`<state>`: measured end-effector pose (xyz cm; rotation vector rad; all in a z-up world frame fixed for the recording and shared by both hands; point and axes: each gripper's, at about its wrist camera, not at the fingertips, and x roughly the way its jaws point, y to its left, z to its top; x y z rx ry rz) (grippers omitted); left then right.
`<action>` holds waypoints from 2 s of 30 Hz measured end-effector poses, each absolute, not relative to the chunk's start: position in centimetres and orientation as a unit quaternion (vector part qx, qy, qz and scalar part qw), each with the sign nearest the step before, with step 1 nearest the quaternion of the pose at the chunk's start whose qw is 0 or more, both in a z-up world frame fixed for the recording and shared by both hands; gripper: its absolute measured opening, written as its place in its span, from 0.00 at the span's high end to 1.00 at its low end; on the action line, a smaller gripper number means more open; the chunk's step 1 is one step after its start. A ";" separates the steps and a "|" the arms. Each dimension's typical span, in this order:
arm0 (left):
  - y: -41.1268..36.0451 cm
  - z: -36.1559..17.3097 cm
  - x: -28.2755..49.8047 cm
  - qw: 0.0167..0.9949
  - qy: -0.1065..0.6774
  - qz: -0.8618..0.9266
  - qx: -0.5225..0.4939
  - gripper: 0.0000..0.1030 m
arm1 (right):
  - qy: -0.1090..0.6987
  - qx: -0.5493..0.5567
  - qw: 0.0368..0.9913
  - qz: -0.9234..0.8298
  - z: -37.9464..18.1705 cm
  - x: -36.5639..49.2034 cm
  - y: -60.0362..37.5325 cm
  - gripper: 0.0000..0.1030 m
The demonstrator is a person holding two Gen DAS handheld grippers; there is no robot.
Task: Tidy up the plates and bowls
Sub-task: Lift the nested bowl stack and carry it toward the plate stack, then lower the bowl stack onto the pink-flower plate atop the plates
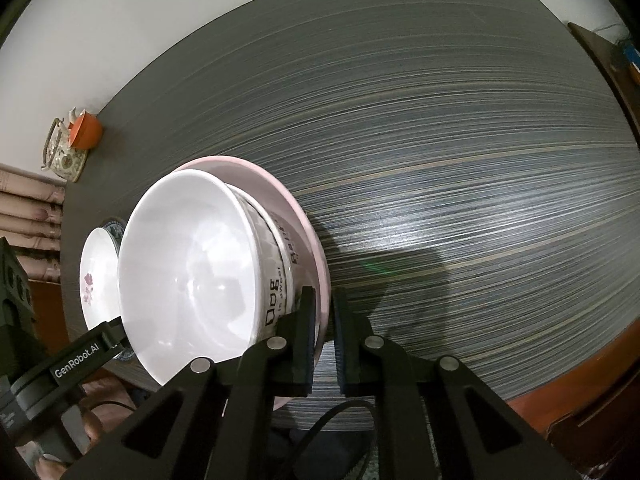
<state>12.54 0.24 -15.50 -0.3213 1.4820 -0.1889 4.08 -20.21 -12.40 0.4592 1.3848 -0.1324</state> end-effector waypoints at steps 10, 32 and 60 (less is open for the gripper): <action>-0.6 -15.3 12.5 0.731 0.664 -0.094 -0.128 0.94 | 0.627 0.204 0.749 -0.065 -12.4 4.0 -19.7 0.90; -1.0 -14.7 12.4 0.741 0.655 -0.097 -0.112 0.94 | 0.619 0.201 0.756 -0.066 -12.4 3.7 -19.3 0.90; 5.3 -8.8 11.5 0.774 0.613 -0.064 -0.144 0.94 | 0.599 0.161 0.784 -0.027 -6.4 5.4 -16.2 0.90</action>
